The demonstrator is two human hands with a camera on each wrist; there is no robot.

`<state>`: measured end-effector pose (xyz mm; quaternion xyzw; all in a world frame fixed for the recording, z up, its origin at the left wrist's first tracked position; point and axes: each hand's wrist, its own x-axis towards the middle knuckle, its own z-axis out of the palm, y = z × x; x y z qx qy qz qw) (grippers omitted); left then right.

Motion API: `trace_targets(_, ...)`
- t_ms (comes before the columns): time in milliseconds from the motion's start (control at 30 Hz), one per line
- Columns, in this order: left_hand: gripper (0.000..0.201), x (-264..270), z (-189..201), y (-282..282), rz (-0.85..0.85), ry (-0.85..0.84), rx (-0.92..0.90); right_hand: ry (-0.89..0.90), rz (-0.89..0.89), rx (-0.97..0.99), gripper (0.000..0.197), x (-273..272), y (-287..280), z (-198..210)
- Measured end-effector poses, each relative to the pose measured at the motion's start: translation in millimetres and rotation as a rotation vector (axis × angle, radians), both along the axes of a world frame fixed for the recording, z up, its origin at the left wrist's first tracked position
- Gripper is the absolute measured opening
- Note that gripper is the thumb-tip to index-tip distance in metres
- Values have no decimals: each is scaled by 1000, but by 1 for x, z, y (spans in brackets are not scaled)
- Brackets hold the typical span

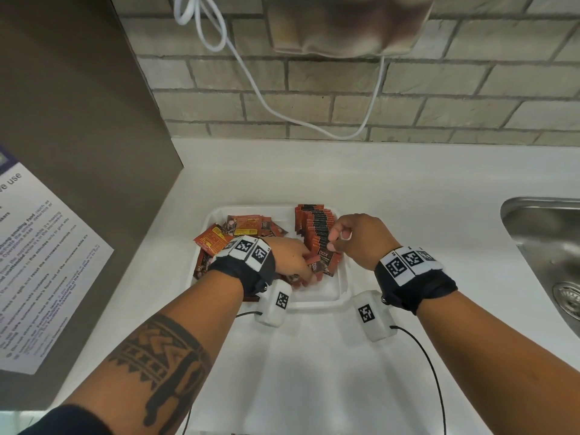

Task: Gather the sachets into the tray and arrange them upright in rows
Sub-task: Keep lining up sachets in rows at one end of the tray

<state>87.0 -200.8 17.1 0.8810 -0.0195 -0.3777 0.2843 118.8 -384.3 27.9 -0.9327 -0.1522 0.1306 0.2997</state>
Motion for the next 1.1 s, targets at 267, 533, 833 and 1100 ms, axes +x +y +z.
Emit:
trace_targets(267, 26, -10, -3, 16, 457, 95, -702, 84, 60, 272, 15, -14, 3, 12)
trace_targets(533, 35, -15, 1, 24, 435, -31, -604, 22, -6, 243, 5, -9, 3, 15)
trace_targets(833, 43, -12, 12, 27, 107, -126, 124, 43, -35, -26, 4, -12, 5, 9)
trace_targets(1100, 25, -9, -4, -13, -60, -35, 91, 36, -2, -286, 15, -6, 17, -5)
